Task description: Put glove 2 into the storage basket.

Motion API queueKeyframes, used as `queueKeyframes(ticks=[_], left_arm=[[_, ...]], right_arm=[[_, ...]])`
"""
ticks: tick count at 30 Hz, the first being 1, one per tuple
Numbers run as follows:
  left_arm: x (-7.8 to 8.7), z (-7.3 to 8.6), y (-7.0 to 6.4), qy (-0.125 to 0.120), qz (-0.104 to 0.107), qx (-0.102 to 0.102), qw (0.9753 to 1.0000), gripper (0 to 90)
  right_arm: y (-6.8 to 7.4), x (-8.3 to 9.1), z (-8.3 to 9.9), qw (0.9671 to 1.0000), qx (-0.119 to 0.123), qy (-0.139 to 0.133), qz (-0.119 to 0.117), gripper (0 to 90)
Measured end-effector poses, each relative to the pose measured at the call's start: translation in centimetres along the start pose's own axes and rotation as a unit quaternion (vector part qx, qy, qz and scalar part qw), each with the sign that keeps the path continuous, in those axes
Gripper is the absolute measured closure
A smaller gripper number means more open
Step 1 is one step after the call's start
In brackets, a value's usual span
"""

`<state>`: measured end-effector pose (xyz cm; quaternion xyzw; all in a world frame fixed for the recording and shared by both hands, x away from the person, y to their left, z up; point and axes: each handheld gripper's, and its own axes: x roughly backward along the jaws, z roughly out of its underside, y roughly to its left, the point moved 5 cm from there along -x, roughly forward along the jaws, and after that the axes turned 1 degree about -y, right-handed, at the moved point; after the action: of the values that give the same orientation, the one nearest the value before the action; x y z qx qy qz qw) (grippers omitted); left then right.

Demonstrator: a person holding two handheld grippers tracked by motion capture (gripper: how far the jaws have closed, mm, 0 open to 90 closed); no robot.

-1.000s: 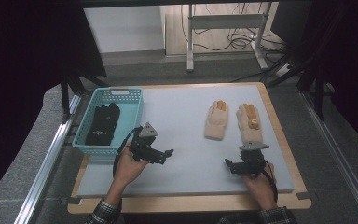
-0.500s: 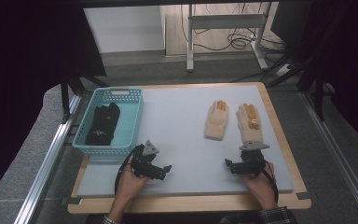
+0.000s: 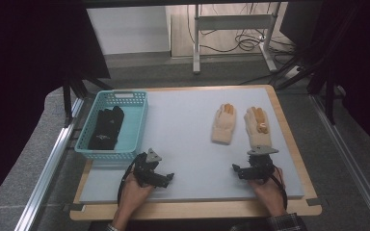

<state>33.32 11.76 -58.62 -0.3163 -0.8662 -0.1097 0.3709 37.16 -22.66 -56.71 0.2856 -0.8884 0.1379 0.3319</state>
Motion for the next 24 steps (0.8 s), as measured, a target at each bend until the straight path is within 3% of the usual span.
queueKeyframes(ticks=[7,13,19,24], left_arm=[[0.0,0.0,0.0,-0.002,0.0,0.0,1.0,0.0],[0.0,0.0,0.0,-0.001,0.0,-0.002,1.0,0.0],[0.0,0.0,0.0,-0.001,0.0,-0.002,1.0,0.0],[0.0,0.0,0.0,-0.002,0.0,-0.001,1.0,0.1]], right_arm=[[0.1,0.1,0.0,1.0,0.006,-0.002,0.007,13.7],[0.0,0.0,-0.3,0.9999,-0.007,0.001,-0.007,17.5],[-0.8,-0.2,-2.6,0.9998,-0.003,-0.009,-0.015,20.1],[-1.7,-0.9,-5.2,0.9992,-0.005,-0.016,-0.035,29.3]])
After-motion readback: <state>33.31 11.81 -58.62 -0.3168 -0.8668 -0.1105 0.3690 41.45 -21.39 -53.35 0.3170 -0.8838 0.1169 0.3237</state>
